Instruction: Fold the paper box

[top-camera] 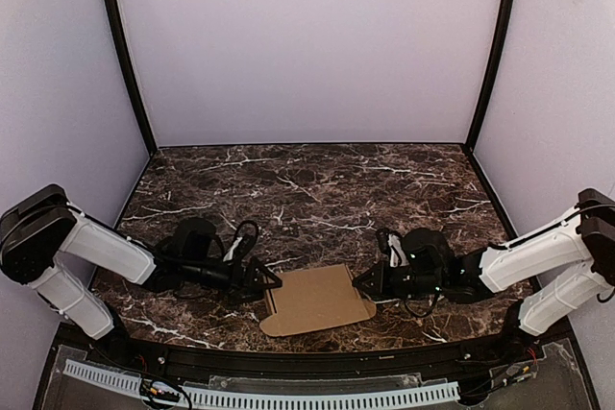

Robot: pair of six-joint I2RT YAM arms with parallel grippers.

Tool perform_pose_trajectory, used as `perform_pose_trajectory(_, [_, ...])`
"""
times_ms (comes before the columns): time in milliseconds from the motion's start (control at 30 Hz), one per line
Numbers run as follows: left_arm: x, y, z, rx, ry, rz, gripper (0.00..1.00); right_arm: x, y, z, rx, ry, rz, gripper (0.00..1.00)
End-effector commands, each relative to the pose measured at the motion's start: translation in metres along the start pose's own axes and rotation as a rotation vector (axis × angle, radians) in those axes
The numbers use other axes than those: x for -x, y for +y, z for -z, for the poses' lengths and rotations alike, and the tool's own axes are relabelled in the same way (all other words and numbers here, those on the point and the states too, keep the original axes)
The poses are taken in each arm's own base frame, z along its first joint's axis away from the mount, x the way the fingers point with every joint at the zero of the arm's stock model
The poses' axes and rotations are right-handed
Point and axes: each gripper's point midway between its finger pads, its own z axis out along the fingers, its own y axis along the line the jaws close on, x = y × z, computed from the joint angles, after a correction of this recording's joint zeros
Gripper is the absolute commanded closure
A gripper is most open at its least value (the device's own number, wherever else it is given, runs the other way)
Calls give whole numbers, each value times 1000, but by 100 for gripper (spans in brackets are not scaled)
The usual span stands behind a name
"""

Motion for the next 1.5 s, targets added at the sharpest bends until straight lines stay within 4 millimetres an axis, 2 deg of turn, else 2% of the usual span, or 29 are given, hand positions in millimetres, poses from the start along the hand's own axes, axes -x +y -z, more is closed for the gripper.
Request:
perform_pose_trajectory(0, [-21,23,6,41,32,121,1,-10,-22,-1,-70,22,-16,99])
perform_pose_trajectory(233, [-16,2,10,-61,-5,157,1,-6,-15,-4,-71,2,-3,100])
perform_pose_trajectory(433, [-18,0,10,-112,-4,193,2,-5,-12,-8,-69,-7,-8,100])
perform_pose_trajectory(733, [-11,-28,5,-271,-29,234,20,-10,-8,-10,-70,2,-8,100])
perform_pose_trajectory(900, [-10,-31,7,-300,-37,253,33,-8,-9,-11,-83,-14,-7,100])
perform_pose_trajectory(1167, [-10,-40,11,-313,-37,238,46,-5,-7,-11,-88,-20,-3,100])
perform_pose_trajectory(1267, [-10,-42,12,-311,-36,223,53,-1,-3,-9,-86,-31,9,92])
perform_pose_trajectory(1367, [-10,-43,14,-306,-40,213,54,7,4,-3,-94,-48,41,76])
perform_pose_trajectory(1467, [-7,-45,15,-305,-42,204,55,16,11,6,-103,-73,88,68])
